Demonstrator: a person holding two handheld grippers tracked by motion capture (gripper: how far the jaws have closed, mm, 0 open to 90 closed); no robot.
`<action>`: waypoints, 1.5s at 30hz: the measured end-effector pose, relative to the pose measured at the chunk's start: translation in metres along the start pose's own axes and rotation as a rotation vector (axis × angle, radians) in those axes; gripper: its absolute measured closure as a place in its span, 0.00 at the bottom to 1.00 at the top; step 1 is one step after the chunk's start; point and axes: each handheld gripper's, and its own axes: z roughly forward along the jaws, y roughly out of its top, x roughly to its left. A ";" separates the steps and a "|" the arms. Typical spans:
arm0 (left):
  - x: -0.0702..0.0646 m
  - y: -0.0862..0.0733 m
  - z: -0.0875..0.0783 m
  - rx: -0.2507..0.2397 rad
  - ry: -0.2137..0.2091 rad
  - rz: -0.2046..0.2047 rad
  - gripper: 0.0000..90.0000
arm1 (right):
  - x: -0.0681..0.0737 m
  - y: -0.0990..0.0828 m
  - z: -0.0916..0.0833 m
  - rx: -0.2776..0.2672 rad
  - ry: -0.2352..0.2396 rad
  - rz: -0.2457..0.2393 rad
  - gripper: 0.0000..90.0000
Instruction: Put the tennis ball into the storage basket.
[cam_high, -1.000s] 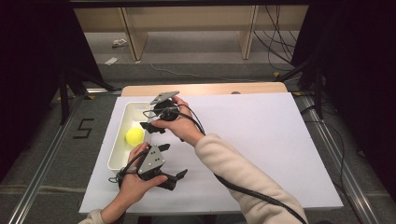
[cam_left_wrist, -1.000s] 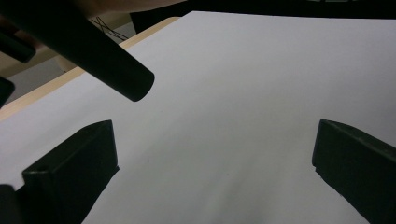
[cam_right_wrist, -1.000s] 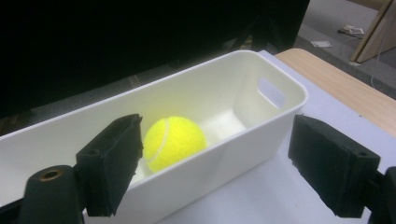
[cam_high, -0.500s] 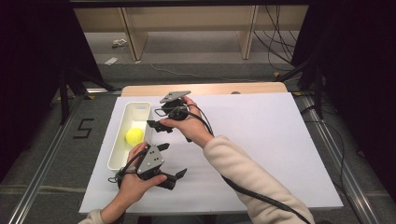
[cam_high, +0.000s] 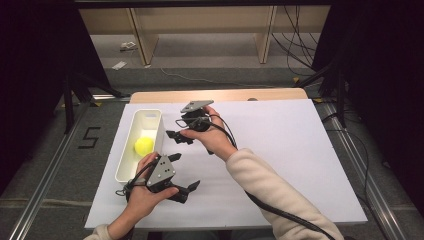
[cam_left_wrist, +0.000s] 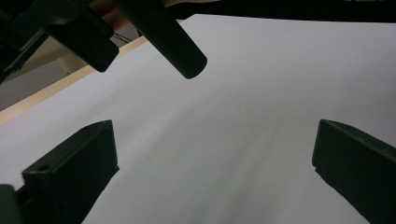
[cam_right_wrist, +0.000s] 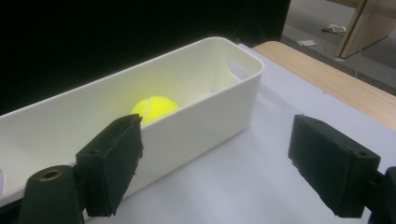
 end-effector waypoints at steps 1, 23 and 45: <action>0.000 0.000 0.000 0.000 0.000 0.001 0.00 | -0.001 -0.001 -0.001 0.002 -0.001 0.002 0.20; 0.001 0.000 -0.001 -0.003 0.007 0.000 0.00 | -0.016 -0.017 -0.031 -0.014 -0.038 0.018 0.20; 0.000 -0.001 -0.001 -0.001 0.002 -0.027 0.00 | -0.036 -0.043 -0.066 -0.027 -0.094 0.053 0.20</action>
